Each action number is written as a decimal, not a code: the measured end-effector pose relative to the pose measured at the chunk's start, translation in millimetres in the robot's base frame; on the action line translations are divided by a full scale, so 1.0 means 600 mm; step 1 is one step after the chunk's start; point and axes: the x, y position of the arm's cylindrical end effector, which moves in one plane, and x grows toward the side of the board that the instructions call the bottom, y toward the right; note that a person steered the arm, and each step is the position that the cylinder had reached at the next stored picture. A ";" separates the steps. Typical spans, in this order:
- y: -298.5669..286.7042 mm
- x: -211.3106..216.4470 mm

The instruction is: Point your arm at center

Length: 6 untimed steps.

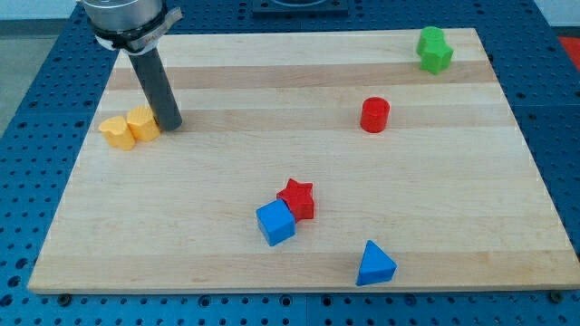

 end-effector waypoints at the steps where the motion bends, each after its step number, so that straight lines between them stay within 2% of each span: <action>1: 0.000 0.000; 2: 0.086 0.014; 4: 0.331 0.020; 6: 0.348 0.024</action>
